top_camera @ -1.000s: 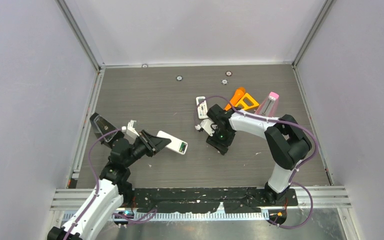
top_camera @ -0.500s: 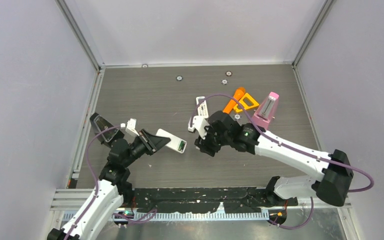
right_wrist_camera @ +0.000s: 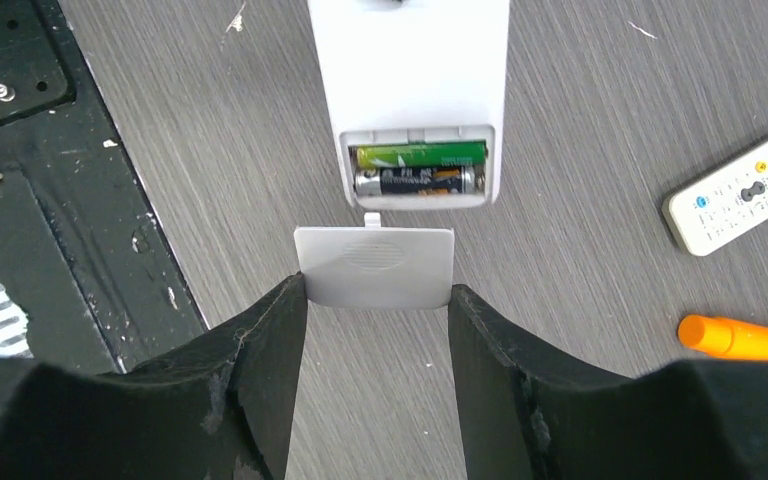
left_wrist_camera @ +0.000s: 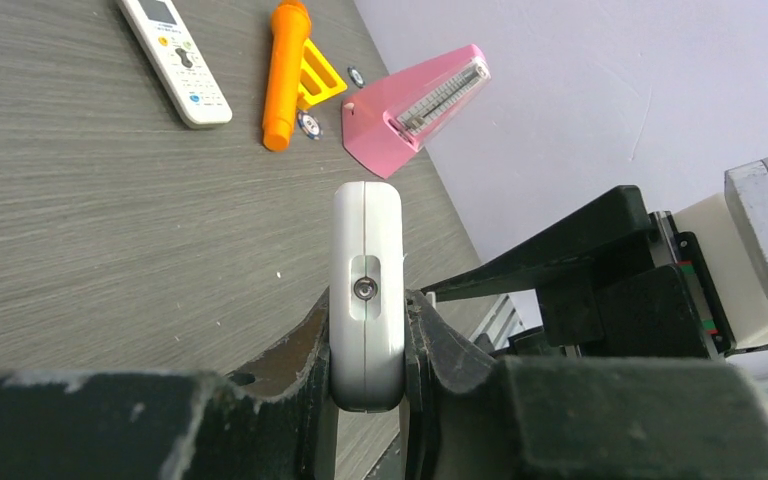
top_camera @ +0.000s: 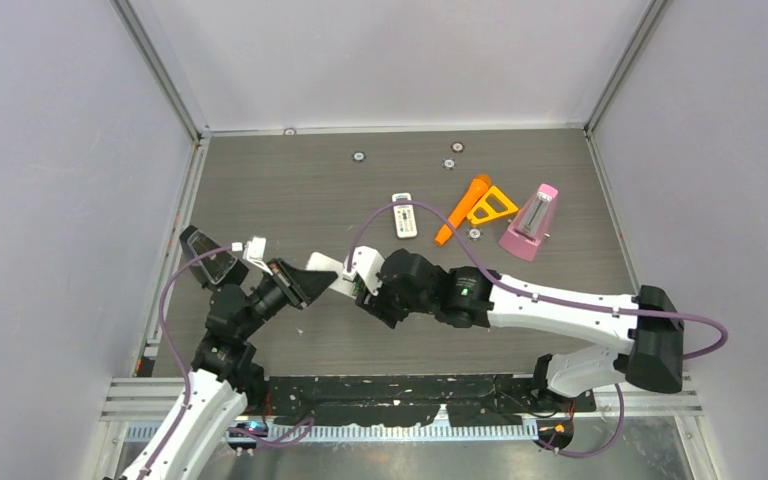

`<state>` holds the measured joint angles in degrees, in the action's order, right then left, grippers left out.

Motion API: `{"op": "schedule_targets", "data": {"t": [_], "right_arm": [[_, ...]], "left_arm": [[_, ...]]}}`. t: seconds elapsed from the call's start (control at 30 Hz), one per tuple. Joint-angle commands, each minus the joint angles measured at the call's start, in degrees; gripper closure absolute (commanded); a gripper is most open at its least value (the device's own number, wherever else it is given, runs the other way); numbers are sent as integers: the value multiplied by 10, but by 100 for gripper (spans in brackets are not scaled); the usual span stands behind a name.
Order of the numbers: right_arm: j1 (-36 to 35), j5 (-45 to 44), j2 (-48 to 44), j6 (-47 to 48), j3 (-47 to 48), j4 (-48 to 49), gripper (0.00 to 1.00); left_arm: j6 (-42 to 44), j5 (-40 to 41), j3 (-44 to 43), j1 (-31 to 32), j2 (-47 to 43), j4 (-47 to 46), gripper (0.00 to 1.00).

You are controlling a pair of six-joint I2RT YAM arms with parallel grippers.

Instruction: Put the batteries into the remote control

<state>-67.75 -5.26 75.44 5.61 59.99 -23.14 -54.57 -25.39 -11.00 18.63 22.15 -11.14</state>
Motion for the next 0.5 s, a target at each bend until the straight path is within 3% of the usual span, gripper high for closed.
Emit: {"op": "schedule_targets", "data": {"t": [0.0, 0.47], "right_arm": [[-20, -55, 25, -14, 49, 29, 67], [-27, -79, 77, -4, 92, -3, 69]], "left_arm": [[33, -19, -25, -2, -11, -31, 100], [63, -52, -35, -2, -12, -22, 100]]}}
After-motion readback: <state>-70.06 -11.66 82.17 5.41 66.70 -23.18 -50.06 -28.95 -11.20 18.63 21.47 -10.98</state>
